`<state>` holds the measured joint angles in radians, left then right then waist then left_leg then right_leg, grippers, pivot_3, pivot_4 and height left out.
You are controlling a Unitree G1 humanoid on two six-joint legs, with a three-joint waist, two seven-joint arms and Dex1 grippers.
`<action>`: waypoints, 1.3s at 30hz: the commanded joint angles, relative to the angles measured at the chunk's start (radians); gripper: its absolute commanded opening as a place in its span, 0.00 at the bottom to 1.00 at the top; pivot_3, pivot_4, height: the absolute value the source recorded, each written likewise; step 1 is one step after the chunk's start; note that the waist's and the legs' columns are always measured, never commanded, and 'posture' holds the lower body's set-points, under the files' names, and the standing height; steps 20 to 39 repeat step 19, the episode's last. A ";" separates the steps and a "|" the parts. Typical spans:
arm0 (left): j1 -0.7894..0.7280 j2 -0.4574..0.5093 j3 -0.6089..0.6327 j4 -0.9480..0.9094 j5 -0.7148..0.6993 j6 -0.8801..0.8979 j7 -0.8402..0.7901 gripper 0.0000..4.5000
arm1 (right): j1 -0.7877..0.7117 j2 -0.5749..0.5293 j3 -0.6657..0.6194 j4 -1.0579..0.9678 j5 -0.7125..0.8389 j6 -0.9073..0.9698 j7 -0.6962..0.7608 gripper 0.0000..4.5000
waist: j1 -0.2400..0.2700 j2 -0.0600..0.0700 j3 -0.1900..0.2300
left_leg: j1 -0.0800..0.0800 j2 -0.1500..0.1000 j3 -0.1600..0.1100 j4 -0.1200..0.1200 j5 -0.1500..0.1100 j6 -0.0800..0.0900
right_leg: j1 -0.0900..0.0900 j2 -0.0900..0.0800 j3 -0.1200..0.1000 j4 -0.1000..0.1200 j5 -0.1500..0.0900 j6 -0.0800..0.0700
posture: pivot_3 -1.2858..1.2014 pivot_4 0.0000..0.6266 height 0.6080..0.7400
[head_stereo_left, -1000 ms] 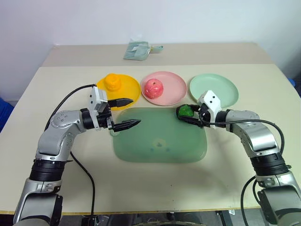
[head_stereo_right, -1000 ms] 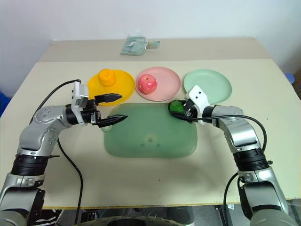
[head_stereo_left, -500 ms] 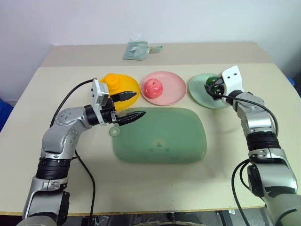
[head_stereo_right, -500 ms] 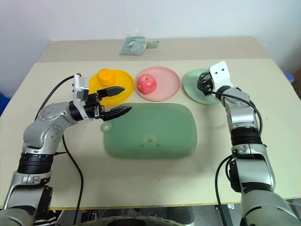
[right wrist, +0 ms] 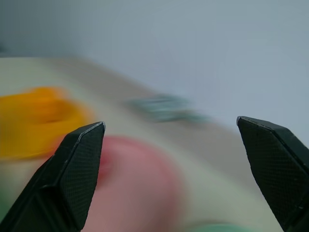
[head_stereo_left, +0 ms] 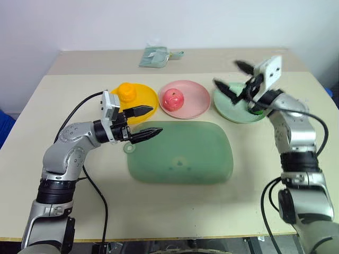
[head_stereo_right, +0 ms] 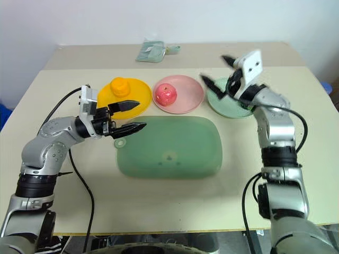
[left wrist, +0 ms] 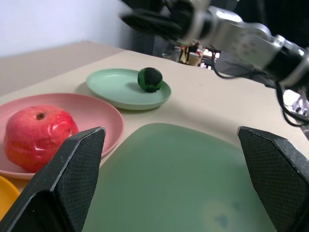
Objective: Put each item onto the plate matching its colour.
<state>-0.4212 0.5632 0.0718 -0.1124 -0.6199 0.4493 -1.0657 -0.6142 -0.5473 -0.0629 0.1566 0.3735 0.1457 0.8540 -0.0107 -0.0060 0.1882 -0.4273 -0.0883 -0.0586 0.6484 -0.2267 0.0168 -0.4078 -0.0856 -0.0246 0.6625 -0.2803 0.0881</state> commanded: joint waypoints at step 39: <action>0.160 0.010 0.072 -0.084 -0.005 -0.063 0.071 1.00 | 0.039 -0.086 0.054 -0.216 0.083 0.209 0.192 0.99 | 0.004 0.000 0.000 | 0.000 0.000 0.000 0.000 -0.003 0.004 | 0.000 -0.001 0.000 0.000 0.000 0.000 | 0.52 0.24 0.92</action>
